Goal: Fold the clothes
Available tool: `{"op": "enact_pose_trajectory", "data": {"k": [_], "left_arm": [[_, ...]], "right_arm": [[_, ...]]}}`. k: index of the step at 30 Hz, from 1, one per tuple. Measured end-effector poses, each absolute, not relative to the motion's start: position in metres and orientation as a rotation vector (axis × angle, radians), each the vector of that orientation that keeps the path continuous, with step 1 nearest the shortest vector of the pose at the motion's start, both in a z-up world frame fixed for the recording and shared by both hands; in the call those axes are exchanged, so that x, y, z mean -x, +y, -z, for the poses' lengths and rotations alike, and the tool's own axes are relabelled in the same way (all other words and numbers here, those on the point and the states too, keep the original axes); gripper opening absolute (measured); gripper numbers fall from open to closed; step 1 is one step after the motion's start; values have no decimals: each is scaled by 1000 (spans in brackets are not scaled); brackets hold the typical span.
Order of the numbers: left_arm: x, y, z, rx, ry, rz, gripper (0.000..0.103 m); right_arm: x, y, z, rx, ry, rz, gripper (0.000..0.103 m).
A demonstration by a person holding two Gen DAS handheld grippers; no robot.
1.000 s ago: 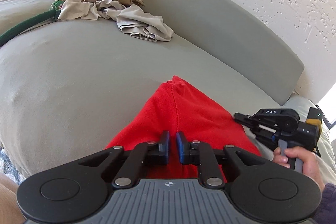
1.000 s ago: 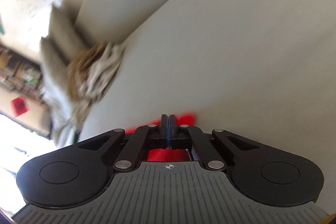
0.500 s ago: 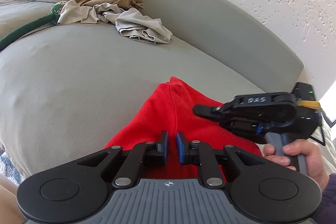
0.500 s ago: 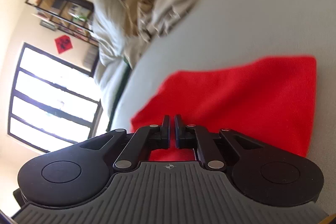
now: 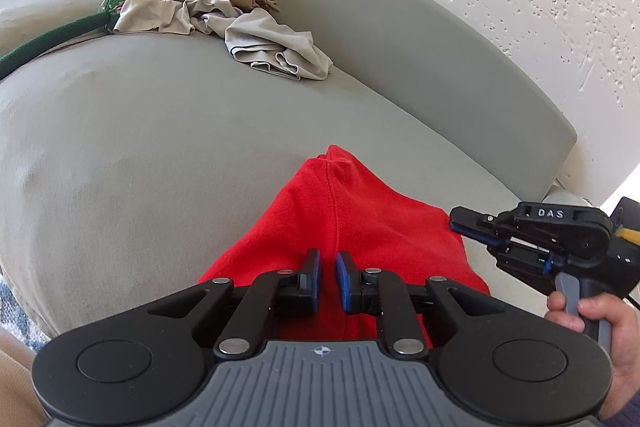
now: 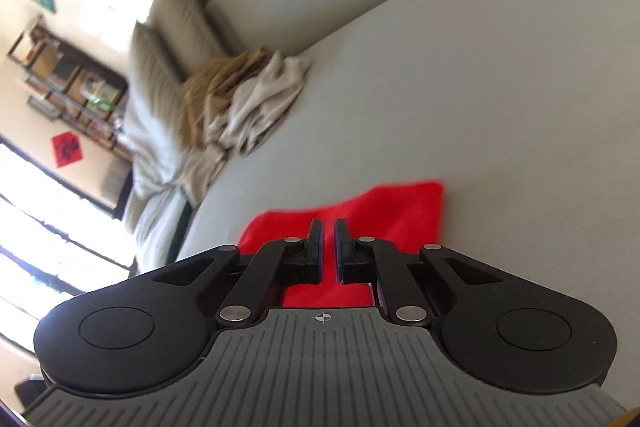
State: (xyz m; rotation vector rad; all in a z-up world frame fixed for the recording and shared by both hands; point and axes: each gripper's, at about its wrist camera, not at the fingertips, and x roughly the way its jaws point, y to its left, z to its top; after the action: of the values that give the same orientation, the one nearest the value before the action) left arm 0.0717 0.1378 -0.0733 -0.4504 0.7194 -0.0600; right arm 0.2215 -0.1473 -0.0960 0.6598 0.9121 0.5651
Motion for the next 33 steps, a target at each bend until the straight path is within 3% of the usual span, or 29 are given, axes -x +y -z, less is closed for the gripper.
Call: {"op": "enact_pose_trajectory", "data": {"k": [3, 4, 5, 7, 8, 9, 17, 21, 22, 25, 27, 29, 31, 33], "left_arm": [[-71, 138, 73, 448, 719, 59, 17], [-71, 138, 74, 450, 719, 60, 17], [-71, 139, 74, 453, 719, 61, 17], [-70, 139, 74, 453, 719, 62, 17], [-70, 139, 74, 451, 718, 62, 17], [-69, 139, 74, 450, 717, 64, 17], [-68, 141, 75, 452, 717, 70, 17], [-67, 142, 74, 450, 719, 71, 17], [-67, 142, 74, 449, 720, 71, 17], [-65, 143, 73, 448, 723, 70, 18], [-62, 144, 67, 445, 746, 83, 17], [-52, 147, 52, 449, 767, 140, 16], [-37, 158, 37, 497, 746, 191, 21], [-32, 174, 27, 528, 724, 195, 40]], "right_arm": [[-219, -131, 106, -622, 952, -606, 11], [-226, -134, 116, -638, 962, -549, 0], [-232, -145, 125, -685, 934, -487, 0], [-244, -165, 131, -714, 859, -308, 2], [-249, -173, 129, -698, 815, -198, 11], [-247, -183, 124, -664, 801, -120, 12], [-173, -176, 80, -736, 843, -500, 12], [-122, -147, 68, -440, 939, -583, 10], [-110, -150, 68, -419, 958, -570, 5], [-75, -171, 67, -390, 1028, -523, 5], [-60, -186, 63, -375, 1088, -435, 14], [-46, -206, 59, -407, 1083, -390, 16], [-33, -226, 55, -439, 1077, -346, 48], [-27, -240, 51, -503, 1036, -335, 56]]}}
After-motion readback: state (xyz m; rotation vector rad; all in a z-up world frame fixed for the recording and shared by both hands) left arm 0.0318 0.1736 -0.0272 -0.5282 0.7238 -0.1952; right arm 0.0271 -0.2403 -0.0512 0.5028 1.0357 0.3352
